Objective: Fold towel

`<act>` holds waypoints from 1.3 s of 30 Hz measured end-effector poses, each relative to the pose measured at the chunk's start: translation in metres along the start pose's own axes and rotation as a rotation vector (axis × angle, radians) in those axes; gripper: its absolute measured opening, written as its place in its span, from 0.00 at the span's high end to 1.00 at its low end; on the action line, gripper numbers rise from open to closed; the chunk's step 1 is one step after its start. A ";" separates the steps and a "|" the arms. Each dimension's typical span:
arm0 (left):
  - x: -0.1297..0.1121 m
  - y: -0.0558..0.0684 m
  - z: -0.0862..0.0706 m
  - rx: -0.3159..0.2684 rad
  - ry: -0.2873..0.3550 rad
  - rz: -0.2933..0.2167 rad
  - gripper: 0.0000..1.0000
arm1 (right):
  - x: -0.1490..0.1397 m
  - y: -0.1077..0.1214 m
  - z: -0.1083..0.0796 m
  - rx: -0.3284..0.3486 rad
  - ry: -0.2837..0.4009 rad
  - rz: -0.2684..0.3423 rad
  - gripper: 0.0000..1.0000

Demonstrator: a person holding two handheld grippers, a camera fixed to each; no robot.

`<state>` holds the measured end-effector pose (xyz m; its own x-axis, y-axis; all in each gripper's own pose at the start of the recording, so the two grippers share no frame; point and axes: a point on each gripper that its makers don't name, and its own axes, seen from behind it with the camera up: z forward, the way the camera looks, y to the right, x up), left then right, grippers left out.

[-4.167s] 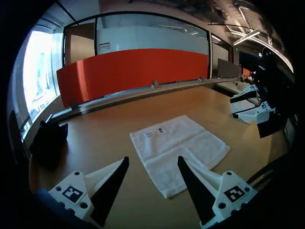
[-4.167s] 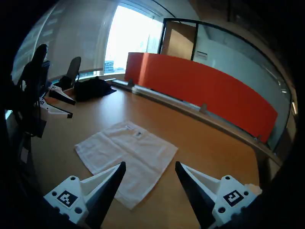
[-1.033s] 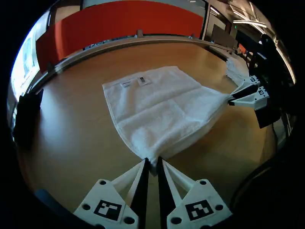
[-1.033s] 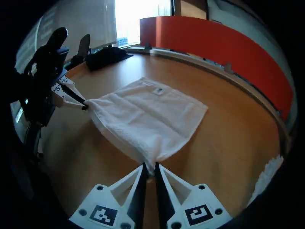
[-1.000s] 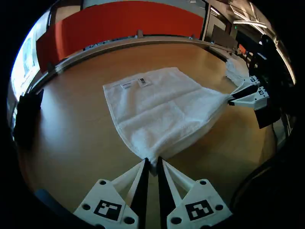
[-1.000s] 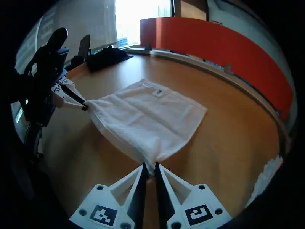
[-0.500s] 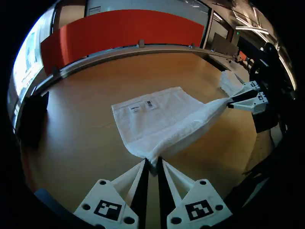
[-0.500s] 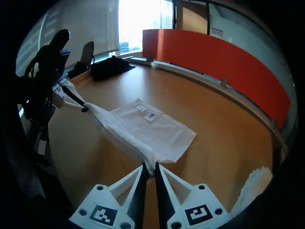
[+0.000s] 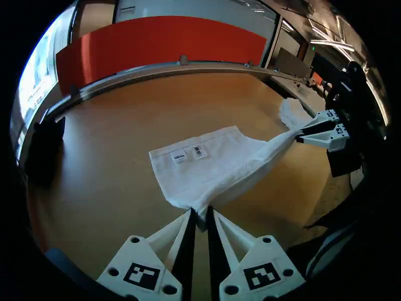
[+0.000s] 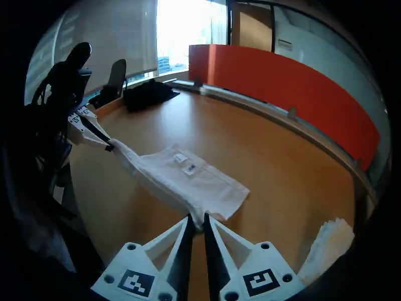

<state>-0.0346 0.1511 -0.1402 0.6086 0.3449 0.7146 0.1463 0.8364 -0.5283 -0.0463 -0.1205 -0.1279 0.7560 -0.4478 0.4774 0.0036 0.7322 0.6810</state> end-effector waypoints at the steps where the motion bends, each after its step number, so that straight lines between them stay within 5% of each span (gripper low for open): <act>1: 0.000 0.001 -0.002 -0.001 0.000 -0.001 0.85 | 0.000 -0.001 -0.002 0.001 0.000 0.000 0.86; 18: -0.003 0.003 -0.002 0.010 -0.007 -0.019 0.85 | -0.002 -0.005 -0.005 0.007 -0.019 -0.009 0.86; 39: 0.021 -0.030 0.052 0.027 -0.037 -0.013 0.85 | -0.002 0.030 0.042 -0.020 -0.058 0.016 0.86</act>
<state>-0.0669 0.1556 -0.0855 0.5772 0.3491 0.7382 0.1329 0.8518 -0.5068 -0.0757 -0.1192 -0.0851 0.7169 -0.4645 0.5199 0.0056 0.7495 0.6620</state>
